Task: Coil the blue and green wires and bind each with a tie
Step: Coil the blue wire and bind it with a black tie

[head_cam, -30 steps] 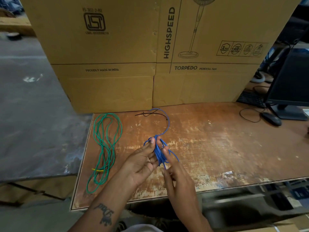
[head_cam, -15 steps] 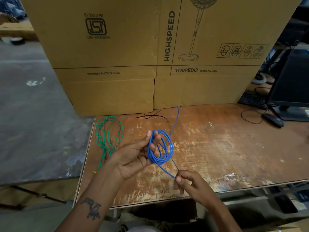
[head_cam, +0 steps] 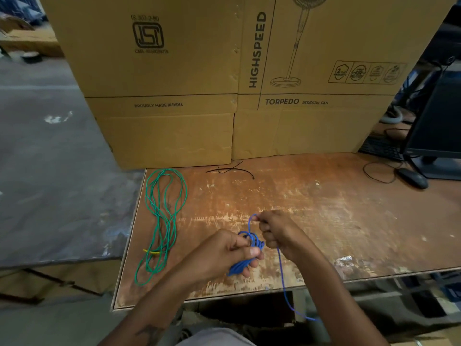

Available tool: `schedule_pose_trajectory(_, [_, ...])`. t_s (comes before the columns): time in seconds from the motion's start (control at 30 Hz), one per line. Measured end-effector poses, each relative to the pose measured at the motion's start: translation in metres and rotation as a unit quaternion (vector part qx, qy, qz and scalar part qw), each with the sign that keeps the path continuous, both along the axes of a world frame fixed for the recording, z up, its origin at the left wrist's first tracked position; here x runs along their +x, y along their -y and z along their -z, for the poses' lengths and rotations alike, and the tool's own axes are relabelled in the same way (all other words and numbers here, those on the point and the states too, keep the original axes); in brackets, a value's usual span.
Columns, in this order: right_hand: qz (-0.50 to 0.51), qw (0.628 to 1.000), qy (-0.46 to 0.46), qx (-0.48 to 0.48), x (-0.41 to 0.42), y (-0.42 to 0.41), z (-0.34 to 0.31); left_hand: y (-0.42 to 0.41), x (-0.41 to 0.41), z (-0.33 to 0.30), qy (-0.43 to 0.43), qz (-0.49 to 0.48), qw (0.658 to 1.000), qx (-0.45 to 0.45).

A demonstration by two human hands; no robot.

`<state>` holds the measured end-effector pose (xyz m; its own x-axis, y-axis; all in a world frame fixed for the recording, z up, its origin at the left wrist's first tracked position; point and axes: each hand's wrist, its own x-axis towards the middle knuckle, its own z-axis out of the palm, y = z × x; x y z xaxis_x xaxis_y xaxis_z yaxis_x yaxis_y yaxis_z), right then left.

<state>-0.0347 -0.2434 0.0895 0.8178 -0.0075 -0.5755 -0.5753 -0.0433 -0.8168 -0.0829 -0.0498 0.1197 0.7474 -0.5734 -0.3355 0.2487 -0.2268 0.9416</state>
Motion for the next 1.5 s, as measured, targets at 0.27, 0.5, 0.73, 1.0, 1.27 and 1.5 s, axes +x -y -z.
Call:
schedule_pose_trajectory(0.27, [-0.154, 0.931, 0.208, -0.256, -0.049, -0.038, -0.047, 0.017, 0.004, 0.019, 0.016, -0.244, 0.969, -0.033])
schedule_pose_trajectory(0.5, [0.0, 0.894, 0.326, -0.308, -0.089, -0.064, -0.035, 0.024, 0.009, 0.01, -0.272, -0.344, 0.877, -0.197])
schedule_pose_trajectory(0.73, [0.184, 0.936, 0.276, -0.119, -0.102, -0.071, -0.02, 0.023, 0.013, 0.005, -0.361, -0.309, 0.848, -0.233])
schedule_pose_trajectory(1.0, [0.242, 0.933, 0.265, -0.036, -0.098, -0.072, -0.001, 0.028, 0.015, 0.002, -0.375, -0.314, 0.826, -0.279])
schedule_pose_trajectory(1.27, [0.188, 0.958, 0.215, 0.035, -0.081, -0.062, 0.005, 0.027, 0.013, 0.008, -0.264, -0.336, 0.857, -0.289])
schedule_pose_trajectory(1.5, [0.059, 0.984, 0.161, 0.041, -0.089, -0.042, 0.028, 0.01, 0.028, -0.008, -0.17, -0.339, 0.883, -0.275])
